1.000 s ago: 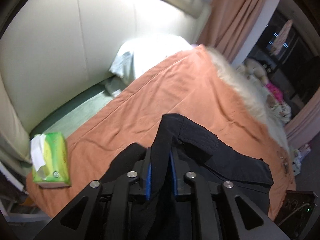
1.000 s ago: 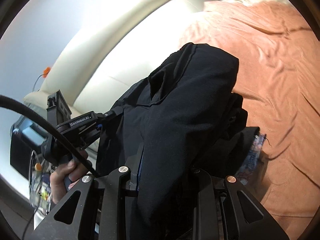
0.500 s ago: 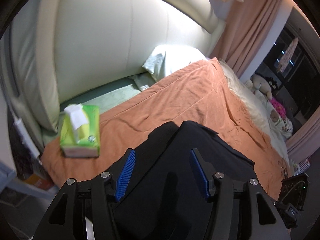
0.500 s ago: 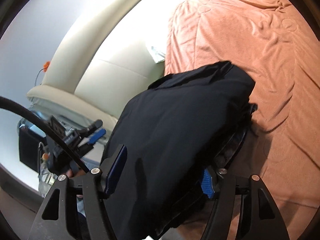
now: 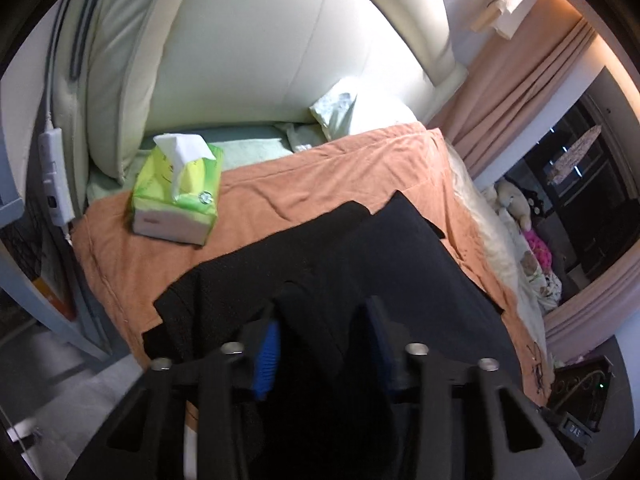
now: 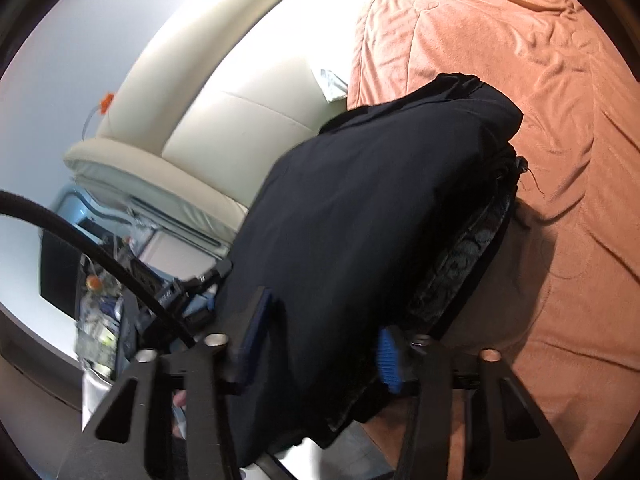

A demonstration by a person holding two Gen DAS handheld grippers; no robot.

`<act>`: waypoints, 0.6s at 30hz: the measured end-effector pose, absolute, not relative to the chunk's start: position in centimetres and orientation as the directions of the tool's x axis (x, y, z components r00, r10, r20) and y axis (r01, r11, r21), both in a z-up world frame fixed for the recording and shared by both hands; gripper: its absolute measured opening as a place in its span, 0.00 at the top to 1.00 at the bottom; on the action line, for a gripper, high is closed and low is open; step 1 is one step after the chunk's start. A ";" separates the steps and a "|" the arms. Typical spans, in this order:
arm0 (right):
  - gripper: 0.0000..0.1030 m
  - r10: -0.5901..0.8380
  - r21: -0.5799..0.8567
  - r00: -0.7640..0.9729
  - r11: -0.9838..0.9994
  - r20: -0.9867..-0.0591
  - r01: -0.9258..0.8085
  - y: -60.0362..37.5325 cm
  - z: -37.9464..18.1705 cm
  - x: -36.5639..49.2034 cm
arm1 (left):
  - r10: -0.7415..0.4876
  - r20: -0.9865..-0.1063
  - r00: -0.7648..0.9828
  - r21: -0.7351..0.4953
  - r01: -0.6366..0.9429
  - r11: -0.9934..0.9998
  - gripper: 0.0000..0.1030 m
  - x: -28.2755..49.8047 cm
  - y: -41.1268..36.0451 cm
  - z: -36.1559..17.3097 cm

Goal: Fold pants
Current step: 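Lower the trousers onto the clothes stack by the tissue box with both tools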

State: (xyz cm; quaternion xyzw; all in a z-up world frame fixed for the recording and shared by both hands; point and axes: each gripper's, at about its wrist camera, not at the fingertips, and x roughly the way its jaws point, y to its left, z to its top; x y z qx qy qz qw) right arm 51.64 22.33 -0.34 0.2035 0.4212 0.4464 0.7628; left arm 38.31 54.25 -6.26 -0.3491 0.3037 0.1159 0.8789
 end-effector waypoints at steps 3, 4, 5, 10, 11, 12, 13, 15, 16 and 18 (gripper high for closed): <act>0.77 0.855 0.683 0.245 0.514 -0.457 -0.518 22.3 -0.1 51.8 | -0.013 -0.587 0.809 -0.574 -0.405 0.712 0.93 37.9 54.7 -5.6; 0.80 0.858 0.685 0.245 0.509 -0.451 -0.522 22.4 0.1 51.9 | 0.007 -0.580 0.814 -0.560 -0.405 0.722 0.93 37.5 54.7 -4.9; 0.81 0.860 0.684 0.242 0.505 -0.449 -0.526 22.9 -0.2 52.5 | 0.026 -0.570 0.821 -0.551 -0.406 0.729 0.93 37.0 54.7 -4.2; 0.81 0.852 0.648 0.228 0.510 -0.471 -0.566 24.9 -0.4 52.5 | 0.082 -0.596 0.799 -0.522 -0.463 0.716 0.93 36.0 55.8 -4.2; 0.80 0.844 0.641 0.225 0.520 -0.486 -0.565 25.2 -0.8 52.5 | 0.089 -0.613 0.785 -0.515 -0.482 0.709 0.93 36.1 56.0 -4.8; 0.80 0.839 0.642 0.221 0.528 -0.498 -0.556 25.2 -1.2 52.6 | 0.092 -0.621 0.778 -0.515 -0.494 0.700 0.93 36.1 56.2 -5.4; 0.79 0.836 0.650 0.212 0.531 -0.506 -0.543 25.0 -1.8 52.7 | 0.095 -0.628 0.773 -0.516 -0.505 0.692 0.93 36.1 56.2 -6.0; 0.73 0.842 0.668 0.200 0.523 -0.501 -0.528 24.0 -2.4 52.7 | 0.106 -0.638 0.763 -0.507 -0.519 0.688 0.93 36.1 56.1 -6.6; 0.68 0.843 0.672 0.201 0.523 -0.499 -0.525 23.1 -2.6 52.6 | 0.115 -0.643 0.757 -0.497 -0.526 0.690 0.93 36.0 56.1 -6.7; 0.68 0.841 0.661 0.222 0.529 -0.494 -0.532 21.3 -2.4 52.4 | 0.124 -0.665 0.736 -0.470 -0.542 0.697 0.90 35.9 55.7 -6.6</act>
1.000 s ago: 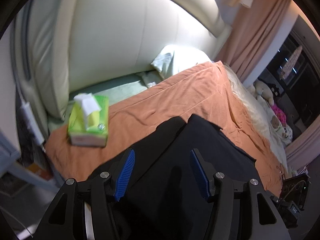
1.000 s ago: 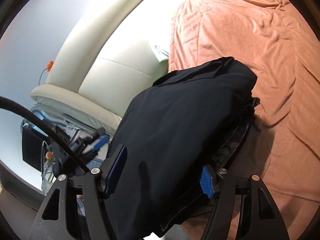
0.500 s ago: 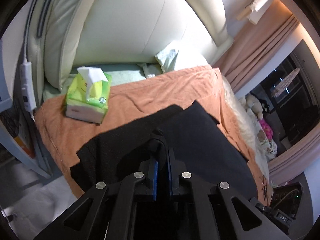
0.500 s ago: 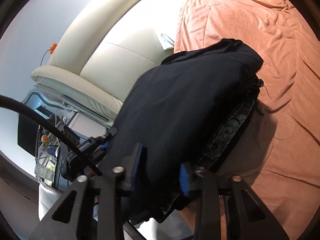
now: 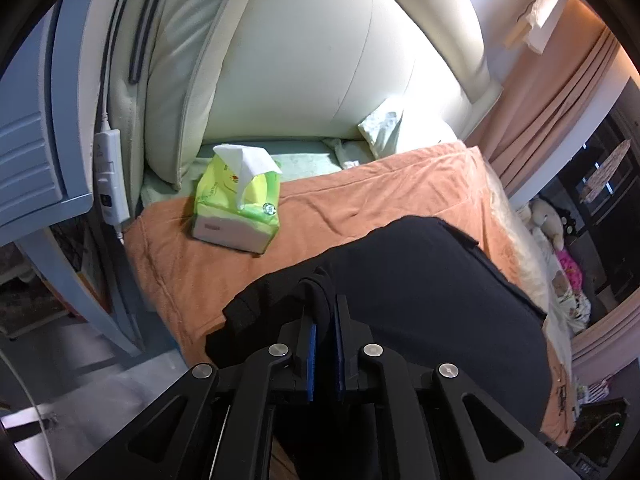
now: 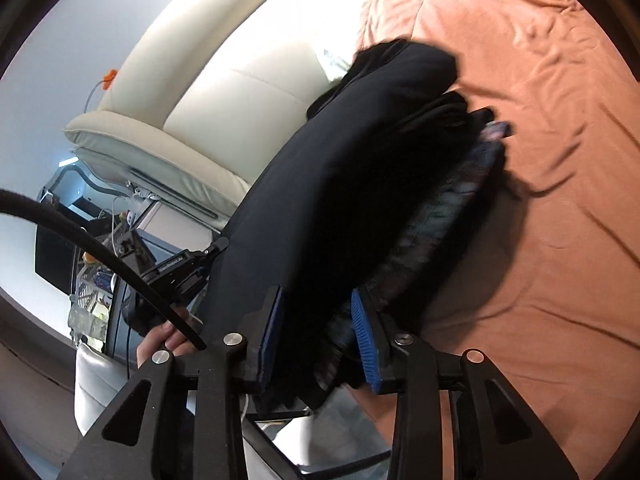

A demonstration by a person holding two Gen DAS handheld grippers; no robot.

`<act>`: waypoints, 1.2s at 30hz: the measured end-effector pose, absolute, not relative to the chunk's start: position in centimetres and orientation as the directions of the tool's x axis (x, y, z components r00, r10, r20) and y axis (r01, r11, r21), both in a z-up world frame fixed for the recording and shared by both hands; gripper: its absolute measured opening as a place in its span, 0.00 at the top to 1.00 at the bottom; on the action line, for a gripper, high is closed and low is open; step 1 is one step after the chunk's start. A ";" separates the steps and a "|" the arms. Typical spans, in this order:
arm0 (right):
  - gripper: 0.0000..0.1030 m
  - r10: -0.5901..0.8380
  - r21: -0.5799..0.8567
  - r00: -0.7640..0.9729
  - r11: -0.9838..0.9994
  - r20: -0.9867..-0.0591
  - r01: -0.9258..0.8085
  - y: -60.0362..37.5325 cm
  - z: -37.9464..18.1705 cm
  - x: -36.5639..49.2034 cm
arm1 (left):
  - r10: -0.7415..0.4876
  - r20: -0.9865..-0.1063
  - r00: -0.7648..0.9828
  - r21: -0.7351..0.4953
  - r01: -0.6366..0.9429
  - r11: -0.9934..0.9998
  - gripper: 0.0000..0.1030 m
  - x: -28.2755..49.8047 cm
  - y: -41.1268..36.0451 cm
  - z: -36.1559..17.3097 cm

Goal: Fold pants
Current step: 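Lower the trousers onto the clothes stack by the tissue box with both tools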

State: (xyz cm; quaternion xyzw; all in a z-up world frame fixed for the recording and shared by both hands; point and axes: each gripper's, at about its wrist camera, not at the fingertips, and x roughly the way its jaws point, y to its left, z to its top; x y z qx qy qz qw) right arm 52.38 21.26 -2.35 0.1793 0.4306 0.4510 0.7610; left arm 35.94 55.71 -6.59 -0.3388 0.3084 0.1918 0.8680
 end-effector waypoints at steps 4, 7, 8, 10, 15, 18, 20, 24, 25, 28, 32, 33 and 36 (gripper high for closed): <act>0.68 0.819 0.596 0.291 0.563 -0.495 -0.572 17.8 -0.6 52.8 | 0.172 -0.689 0.704 -0.400 -0.567 0.720 0.72 35.0 54.4 -5.2; 0.68 0.812 0.566 0.325 0.574 -0.484 -0.591 16.9 1.0 53.7 | 0.179 -0.672 0.719 -0.392 -0.551 0.737 0.68 34.4 53.3 -3.9; 0.68 0.807 0.552 0.339 0.581 -0.483 -0.598 16.9 1.5 53.8 | 0.181 -0.663 0.727 -0.387 -0.539 0.748 0.68 34.3 52.8 -3.2; 0.68 0.799 0.525 0.360 0.592 -0.481 -0.611 17.3 2.5 54.5 | 0.185 -0.651 0.736 -0.378 -0.526 0.762 0.67 34.2 51.7 -2.1; 0.68 0.786 0.458 0.391 0.604 -0.479 -0.652 19.3 3.9 55.2 | 0.181 -0.622 0.762 -0.356 -0.481 0.802 0.66 34.8 48.7 0.2; 0.68 0.789 0.437 0.397 0.597 -0.469 -0.672 21.2 4.5 55.3 | 0.158 -0.619 0.769 -0.364 -0.459 0.810 0.66 35.5 46.9 0.5; 0.68 0.797 0.437 0.391 0.586 -0.460 -0.682 22.4 4.7 55.7 | 0.140 -0.617 0.774 -0.367 -0.441 0.819 0.66 36.0 45.6 0.2; 0.68 0.799 0.397 0.387 0.575 -0.460 -0.715 25.0 3.7 56.0 | 0.119 -0.621 0.775 -0.360 -0.416 0.835 0.66 36.8 43.5 -0.8; 0.68 0.796 0.387 0.384 0.575 -0.468 -0.721 25.5 3.2 56.1 | 0.117 -0.628 0.770 -0.350 -0.413 0.841 0.66 37.1 43.0 -1.3; 0.68 0.776 0.349 0.369 0.580 -0.511 -0.736 26.8 1.5 56.1 | 0.145 -0.669 0.729 -0.299 -0.442 0.846 0.66 37.8 42.2 -3.3; 0.68 0.719 0.255 0.388 0.609 -0.576 -0.751 28.4 0.3 55.9 | 0.119 -0.698 0.706 -0.303 -0.442 0.844 0.66 38.0 42.1 -5.3; 0.68 0.710 0.239 0.390 0.611 -0.586 -0.754 28.6 0.1 55.8 | 0.116 -0.699 0.706 -0.306 -0.442 0.843 0.66 37.8 42.1 -5.6; 0.68 0.696 0.235 0.383 0.618 -0.607 -0.750 28.6 -0.6 56.0 | 0.109 -0.701 0.704 -0.309 -0.439 0.843 0.66 37.4 41.8 -5.9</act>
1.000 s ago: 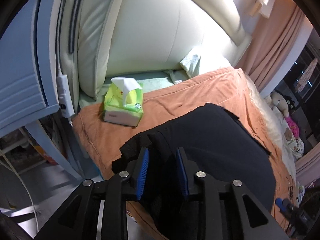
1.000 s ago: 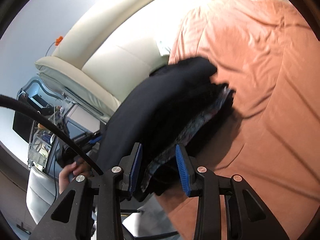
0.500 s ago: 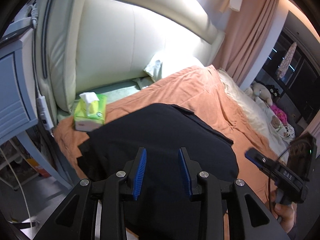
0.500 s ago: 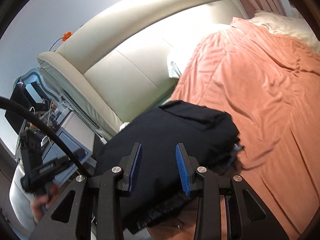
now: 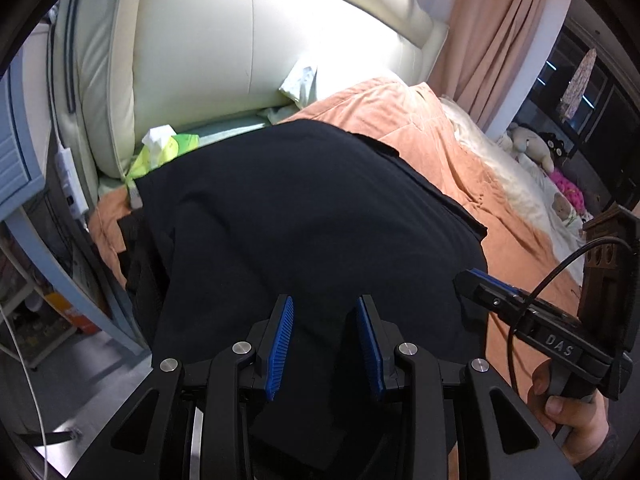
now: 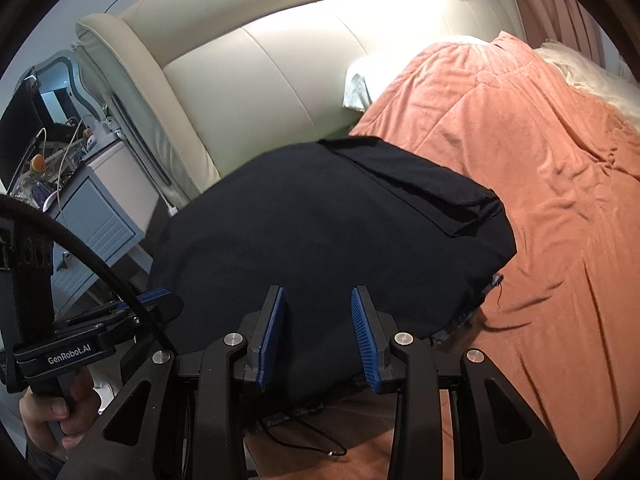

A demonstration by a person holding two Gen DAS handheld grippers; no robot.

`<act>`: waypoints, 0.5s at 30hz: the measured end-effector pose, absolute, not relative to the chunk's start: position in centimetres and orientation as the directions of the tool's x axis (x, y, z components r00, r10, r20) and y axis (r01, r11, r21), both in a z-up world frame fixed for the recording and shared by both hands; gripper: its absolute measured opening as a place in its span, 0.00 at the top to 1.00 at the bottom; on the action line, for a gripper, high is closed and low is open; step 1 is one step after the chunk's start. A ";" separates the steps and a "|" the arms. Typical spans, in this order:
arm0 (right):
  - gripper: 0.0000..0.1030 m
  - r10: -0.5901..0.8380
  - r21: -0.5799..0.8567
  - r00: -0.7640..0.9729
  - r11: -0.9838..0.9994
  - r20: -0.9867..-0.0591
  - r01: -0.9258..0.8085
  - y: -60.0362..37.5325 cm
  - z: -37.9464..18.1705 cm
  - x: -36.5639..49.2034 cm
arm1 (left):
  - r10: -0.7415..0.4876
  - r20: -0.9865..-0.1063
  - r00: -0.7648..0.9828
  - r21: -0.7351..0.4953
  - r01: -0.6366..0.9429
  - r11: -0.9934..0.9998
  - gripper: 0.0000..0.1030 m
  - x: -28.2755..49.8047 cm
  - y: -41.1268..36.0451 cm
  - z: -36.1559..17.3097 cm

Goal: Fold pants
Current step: 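Lower the trousers onto the clothes stack by the tissue box with both tools, then open both tools and pull them back from the stack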

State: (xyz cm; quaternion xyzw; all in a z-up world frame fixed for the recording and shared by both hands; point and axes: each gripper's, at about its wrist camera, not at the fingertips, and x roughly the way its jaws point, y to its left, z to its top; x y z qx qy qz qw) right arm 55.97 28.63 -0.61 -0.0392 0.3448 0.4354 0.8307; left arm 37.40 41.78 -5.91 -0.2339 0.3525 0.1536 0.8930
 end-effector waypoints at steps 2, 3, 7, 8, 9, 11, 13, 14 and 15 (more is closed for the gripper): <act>0.68 0.679 0.218 0.387 0.627 -0.625 -0.748 28.7 -0.8 55.7 | 0.112 -0.709 0.696 -0.296 -0.438 0.849 0.66 37.3 41.3 -6.0; 0.68 0.671 0.211 0.387 0.630 -0.632 -0.748 28.7 -0.8 55.5 | 0.115 -0.712 0.693 -0.288 -0.438 0.852 0.66 37.2 41.0 -6.1; 0.68 0.651 0.198 0.381 0.636 -0.656 -0.746 28.5 -0.6 55.0 | 0.126 -0.718 0.685 -0.271 -0.441 0.856 0.66 36.6 40.1 -5.8; 0.68 0.652 0.201 0.381 0.637 -0.656 -0.744 28.4 -0.3 54.9 | 0.124 -0.714 0.689 -0.271 -0.435 0.859 0.66 36.3 39.8 -5.4; 0.68 0.652 0.201 0.382 0.638 -0.655 -0.743 28.2 0.1 54.7 | 0.120 -0.709 0.695 -0.273 -0.427 0.862 0.65 36.0 39.5 -5.0; 0.68 0.658 0.197 0.387 0.634 -0.646 -0.747 27.6 1.1 54.1 | 0.123 -0.706 0.698 -0.266 -0.421 0.867 0.55 35.7 39.0 -4.4; 0.68 0.658 0.193 0.391 0.634 -0.644 -0.749 26.8 1.8 53.5 | 0.140 -0.695 0.705 -0.255 -0.424 0.869 0.41 35.2 38.4 -3.5; 0.68 0.661 0.192 0.391 0.631 -0.640 -0.751 26.4 2.1 53.1 | 0.145 -0.689 0.710 -0.253 -0.423 0.870 0.37 35.0 38.0 -3.0; 0.66 0.662 0.188 0.400 0.633 -0.634 -0.751 25.8 2.5 52.5 | 0.150 -0.686 0.712 -0.249 -0.423 0.871 0.37 34.8 37.8 -2.8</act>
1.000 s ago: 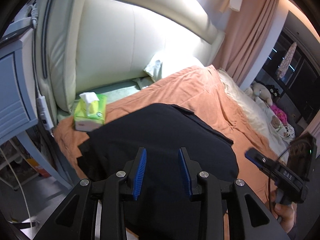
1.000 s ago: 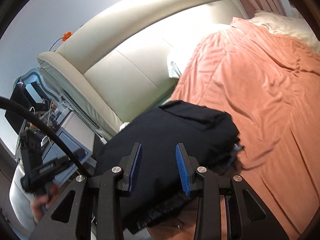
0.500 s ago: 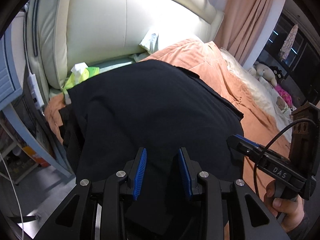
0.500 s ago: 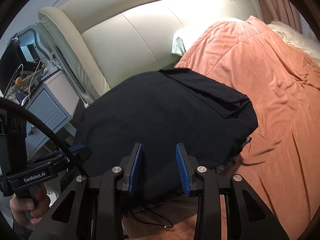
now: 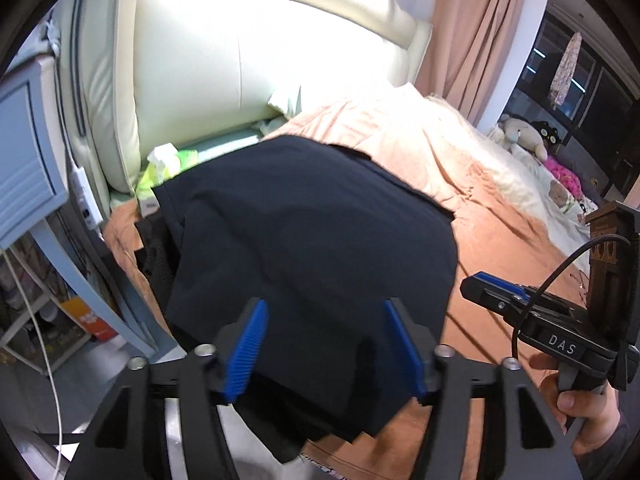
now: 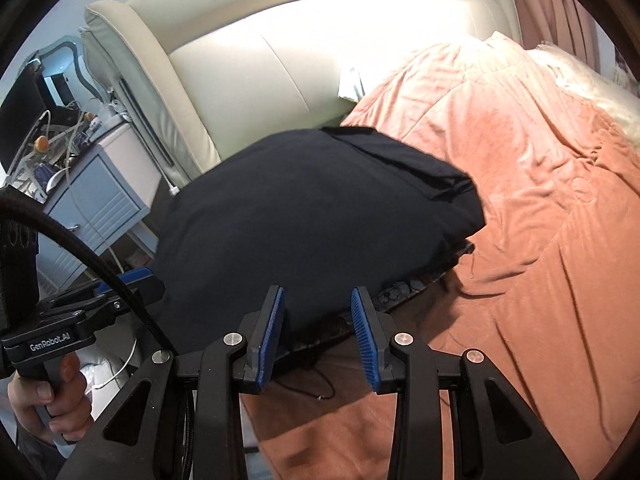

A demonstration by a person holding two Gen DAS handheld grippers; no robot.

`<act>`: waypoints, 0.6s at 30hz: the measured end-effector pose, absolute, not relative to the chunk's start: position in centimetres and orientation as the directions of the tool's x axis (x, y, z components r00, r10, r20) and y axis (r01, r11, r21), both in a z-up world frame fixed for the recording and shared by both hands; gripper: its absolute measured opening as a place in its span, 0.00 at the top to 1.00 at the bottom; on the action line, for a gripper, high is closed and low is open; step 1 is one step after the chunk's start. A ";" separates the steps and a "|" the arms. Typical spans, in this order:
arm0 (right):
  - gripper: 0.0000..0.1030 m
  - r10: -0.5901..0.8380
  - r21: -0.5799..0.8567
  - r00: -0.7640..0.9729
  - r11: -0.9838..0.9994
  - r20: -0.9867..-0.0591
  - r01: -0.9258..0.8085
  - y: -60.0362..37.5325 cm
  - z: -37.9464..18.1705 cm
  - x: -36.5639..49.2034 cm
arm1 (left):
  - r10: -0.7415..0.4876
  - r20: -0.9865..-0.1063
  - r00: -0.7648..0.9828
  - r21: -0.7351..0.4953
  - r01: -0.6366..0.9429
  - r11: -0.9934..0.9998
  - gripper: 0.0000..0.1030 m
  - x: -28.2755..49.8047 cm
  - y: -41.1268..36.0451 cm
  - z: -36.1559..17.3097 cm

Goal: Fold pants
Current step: 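Open both tools and pull them back from the stack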

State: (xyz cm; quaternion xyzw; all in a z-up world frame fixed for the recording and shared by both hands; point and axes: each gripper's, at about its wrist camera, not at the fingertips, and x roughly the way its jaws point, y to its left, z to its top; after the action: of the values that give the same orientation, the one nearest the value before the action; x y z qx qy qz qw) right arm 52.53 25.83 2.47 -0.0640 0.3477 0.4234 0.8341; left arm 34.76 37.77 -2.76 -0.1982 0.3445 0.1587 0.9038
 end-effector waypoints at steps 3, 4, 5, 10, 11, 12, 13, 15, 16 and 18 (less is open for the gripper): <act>0.30 0.661 0.167 0.441 0.648 -0.607 -0.743 23.9 3.7 51.0 | 0.162 -0.678 0.717 -0.237 -0.422 0.875 0.36 33.9 36.6 -1.7; 0.23 0.660 0.156 0.455 0.653 -0.598 -0.741 23.4 4.0 50.5 | 0.164 -0.678 0.717 -0.236 -0.424 0.874 0.33 33.6 36.2 -1.5; 0.23 0.654 0.143 0.473 0.661 -0.590 -0.736 22.8 4.3 49.9 | 0.167 -0.678 0.716 -0.235 -0.427 0.873 0.28 33.3 36.0 -1.3; 0.03 0.628 0.131 0.502 0.692 -0.595 -0.710 19.3 5.5 47.8 | 0.213 -0.660 0.720 -0.191 -0.436 0.879 0.02 31.4 33.4 0.4; 0.01 0.624 0.129 0.504 0.695 -0.597 -0.707 18.7 5.7 47.3 | 0.227 -0.656 0.720 -0.176 -0.438 0.882 0.01 31.0 32.7 0.8; 0.00 0.620 0.129 0.508 0.700 -0.598 -0.703 17.8 5.8 46.9 | 0.231 -0.653 0.721 -0.166 -0.434 0.885 0.01 30.6 32.0 1.1; 0.00 0.617 0.132 0.511 0.705 -0.598 -0.697 16.9 6.0 46.5 | 0.232 -0.653 0.721 -0.161 -0.432 0.887 0.01 30.3 31.5 1.2; 0.00 0.614 0.133 0.521 0.713 -0.594 -0.689 15.3 6.6 45.7 | 0.238 -0.655 0.717 -0.153 -0.434 0.888 0.01 29.8 30.4 1.6; 0.00 0.610 0.126 0.529 0.717 -0.590 -0.686 14.3 7.1 45.1 | 0.244 -0.654 0.716 -0.149 -0.438 0.887 0.01 29.5 29.8 1.9; 0.00 0.611 0.117 0.539 0.717 -0.580 -0.687 12.8 8.0 44.0 | 0.248 -0.648 0.721 -0.144 -0.435 0.889 0.01 28.9 28.6 2.4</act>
State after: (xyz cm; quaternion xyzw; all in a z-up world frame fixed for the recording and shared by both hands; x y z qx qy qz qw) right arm 44.00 12.83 7.96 -0.0626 0.3052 0.3708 0.8749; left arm 28.86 28.59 2.39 -0.1445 0.3240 0.1864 0.9162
